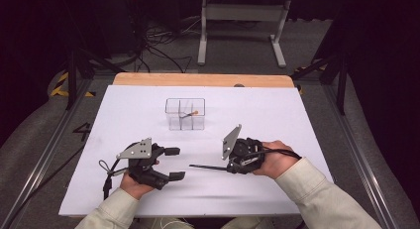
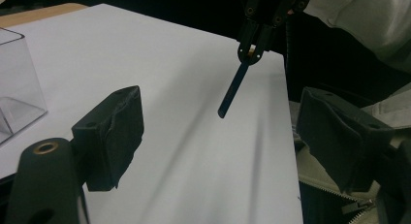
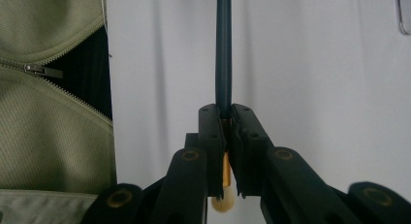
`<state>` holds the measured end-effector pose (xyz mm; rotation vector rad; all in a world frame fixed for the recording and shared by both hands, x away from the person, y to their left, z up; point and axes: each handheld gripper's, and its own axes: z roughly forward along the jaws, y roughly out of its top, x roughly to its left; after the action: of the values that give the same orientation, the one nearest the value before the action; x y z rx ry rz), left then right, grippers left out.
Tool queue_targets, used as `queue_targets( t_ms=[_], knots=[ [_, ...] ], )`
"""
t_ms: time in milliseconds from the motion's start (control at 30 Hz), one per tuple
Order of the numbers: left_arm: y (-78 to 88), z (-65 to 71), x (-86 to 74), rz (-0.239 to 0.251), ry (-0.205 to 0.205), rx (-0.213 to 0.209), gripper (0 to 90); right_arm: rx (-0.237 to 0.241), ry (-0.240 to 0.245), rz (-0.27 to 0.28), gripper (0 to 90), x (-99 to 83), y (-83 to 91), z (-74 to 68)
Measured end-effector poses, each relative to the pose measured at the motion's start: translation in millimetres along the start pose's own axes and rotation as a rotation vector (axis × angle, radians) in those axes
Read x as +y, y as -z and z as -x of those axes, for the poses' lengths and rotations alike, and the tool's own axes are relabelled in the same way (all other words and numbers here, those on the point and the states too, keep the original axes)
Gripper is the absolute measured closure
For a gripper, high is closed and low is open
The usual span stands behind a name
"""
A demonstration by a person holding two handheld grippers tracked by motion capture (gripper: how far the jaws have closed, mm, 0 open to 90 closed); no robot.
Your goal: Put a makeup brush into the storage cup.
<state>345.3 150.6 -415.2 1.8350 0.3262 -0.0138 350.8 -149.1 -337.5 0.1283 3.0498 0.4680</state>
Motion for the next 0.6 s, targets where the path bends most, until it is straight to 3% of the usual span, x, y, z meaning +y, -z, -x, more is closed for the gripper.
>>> queue_targets(
  t_ms=[300,400,600],
  knots=[
    [-6.2,1.5,4.6,-0.021,-0.008,-0.039,26.8,0.015,0.035,-0.017,83.6,6.6,-3.5,-2.6],
    [-12.2,2.7,5.4,-0.047,-0.015,-0.072,30.1,0.018,0.05,-0.012,83.7,9.7,-5.1,-3.7],
    [-19.5,2.3,5.4,-0.083,-0.02,-0.1,37.5,0.025,0.071,-0.007,83.6,16.2,-6.1,-7.2]
  ],
)
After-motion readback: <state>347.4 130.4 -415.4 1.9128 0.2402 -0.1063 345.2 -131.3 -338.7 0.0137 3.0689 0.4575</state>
